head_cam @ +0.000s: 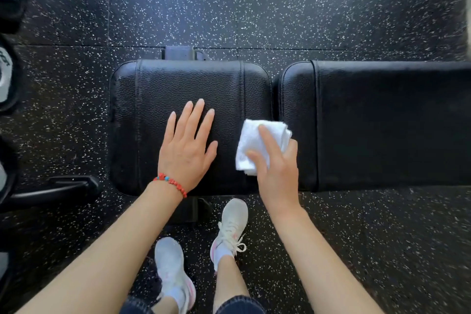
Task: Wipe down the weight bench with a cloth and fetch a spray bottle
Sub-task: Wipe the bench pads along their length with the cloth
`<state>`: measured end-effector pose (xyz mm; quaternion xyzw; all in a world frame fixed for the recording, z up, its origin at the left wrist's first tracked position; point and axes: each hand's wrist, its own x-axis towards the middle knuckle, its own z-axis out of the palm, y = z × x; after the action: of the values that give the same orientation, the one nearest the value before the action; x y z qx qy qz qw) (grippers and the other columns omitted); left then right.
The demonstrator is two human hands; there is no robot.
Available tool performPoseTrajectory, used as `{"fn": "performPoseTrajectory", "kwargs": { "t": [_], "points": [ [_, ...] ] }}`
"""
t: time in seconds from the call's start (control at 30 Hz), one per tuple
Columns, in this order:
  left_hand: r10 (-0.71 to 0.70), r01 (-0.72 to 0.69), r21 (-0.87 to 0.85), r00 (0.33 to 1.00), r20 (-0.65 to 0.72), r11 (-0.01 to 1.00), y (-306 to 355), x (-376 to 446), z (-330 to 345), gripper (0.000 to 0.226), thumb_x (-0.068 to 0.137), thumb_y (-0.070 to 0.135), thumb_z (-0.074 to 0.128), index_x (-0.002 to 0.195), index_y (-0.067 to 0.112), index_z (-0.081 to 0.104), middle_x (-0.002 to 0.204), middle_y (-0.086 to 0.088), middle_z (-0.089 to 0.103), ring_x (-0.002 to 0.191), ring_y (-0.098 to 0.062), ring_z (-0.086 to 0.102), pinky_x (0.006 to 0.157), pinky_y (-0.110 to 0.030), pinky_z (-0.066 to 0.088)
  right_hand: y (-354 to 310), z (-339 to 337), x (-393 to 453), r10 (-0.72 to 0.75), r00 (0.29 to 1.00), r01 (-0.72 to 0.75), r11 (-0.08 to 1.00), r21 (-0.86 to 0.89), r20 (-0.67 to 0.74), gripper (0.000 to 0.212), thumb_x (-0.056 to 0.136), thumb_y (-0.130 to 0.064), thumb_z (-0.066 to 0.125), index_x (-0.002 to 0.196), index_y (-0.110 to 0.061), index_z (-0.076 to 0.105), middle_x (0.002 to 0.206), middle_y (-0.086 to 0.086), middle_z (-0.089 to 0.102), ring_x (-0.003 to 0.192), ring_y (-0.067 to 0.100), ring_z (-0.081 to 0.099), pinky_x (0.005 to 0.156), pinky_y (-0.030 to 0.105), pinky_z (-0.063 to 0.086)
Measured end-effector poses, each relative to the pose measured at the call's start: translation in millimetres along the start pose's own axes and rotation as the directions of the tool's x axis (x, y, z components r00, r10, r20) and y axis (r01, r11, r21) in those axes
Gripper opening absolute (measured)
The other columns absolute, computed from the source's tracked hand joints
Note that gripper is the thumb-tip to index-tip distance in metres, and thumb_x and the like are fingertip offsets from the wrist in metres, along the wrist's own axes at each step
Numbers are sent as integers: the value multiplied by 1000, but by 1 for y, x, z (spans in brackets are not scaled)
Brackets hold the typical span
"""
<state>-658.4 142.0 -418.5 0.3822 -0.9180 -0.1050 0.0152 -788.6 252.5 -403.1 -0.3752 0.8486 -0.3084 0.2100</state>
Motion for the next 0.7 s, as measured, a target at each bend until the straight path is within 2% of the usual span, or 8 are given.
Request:
{"fn": "performPoseTrajectory", "kwargs": {
  "t": [0.13, 0.27, 0.3, 0.37, 0.5, 0.6, 0.7],
  "points": [
    [-54, 54, -65, 999, 10, 996, 12, -11, -10, 51, 88, 19, 57, 134, -1, 45, 144, -22, 38, 133, -40, 34, 107, -53, 24, 7, -8, -42, 36, 998, -35, 999, -17, 54, 47, 82, -18, 68, 126, -15, 55, 97, 17, 45, 80, 30, 51, 70, 27, 41],
    [2, -1, -96, 1000, 15, 995, 23, -30, -22, 53, 86, 17, 62, 133, -2, 46, 142, -23, 39, 132, -40, 36, 107, -54, 25, 13, -19, -57, 189, 977, -198, 976, 90, 99, 43, 82, -25, 67, 124, -28, 56, 104, 4, 43, 91, 15, 44, 75, 13, 28],
    [3, 0, -108, 1000, 25, 994, 25, -38, -25, 51, 88, 18, 59, 133, -2, 46, 142, -23, 40, 132, -41, 36, 106, -54, 26, 13, -23, -60, 231, 969, -241, 963, 122, 86, 43, 82, -26, 68, 123, -32, 56, 105, 2, 44, 93, 13, 45, 76, 11, 27],
    [7, -2, -126, 999, 34, 992, 30, -46, -29, 51, 88, 24, 49, 131, -2, 48, 141, -23, 41, 130, -41, 37, 105, -54, 27, 13, -35, -60, 241, 970, -235, 956, 173, -16, 42, 81, -27, 68, 121, -35, 57, 106, 2, 47, 97, 14, 47, 78, 10, 28],
    [43, -38, -136, 999, 32, 990, 45, -50, -25, 50, 89, 25, 49, 131, -2, 47, 141, -23, 41, 131, -41, 36, 106, -54, 26, 22, -53, -41, 234, 945, -199, 966, 165, -228, 41, 78, -25, 71, 117, -29, 61, 102, 4, 48, 91, 14, 47, 79, 13, 32],
    [42, -37, -134, 999, 33, 990, 55, -35, -16, 54, 89, 31, 38, 132, -1, 47, 142, -22, 41, 132, -39, 36, 107, -53, 26, 38, -54, -21, 202, 956, -194, 979, 56, -211, 42, 78, -27, 71, 119, -28, 60, 101, 3, 43, 88, 14, 45, 81, 23, 38],
    [28, -25, -123, 999, 18, 992, 62, -10, -3, 54, 89, 32, 37, 133, 1, 46, 143, -21, 40, 133, -38, 35, 107, -52, 25, 56, -49, -9, 187, 967, -189, 982, 5, -171, 45, 77, -32, 72, 120, -29, 59, 100, 2, 39, 91, 20, 46, 81, 23, 35]
  ]
}}
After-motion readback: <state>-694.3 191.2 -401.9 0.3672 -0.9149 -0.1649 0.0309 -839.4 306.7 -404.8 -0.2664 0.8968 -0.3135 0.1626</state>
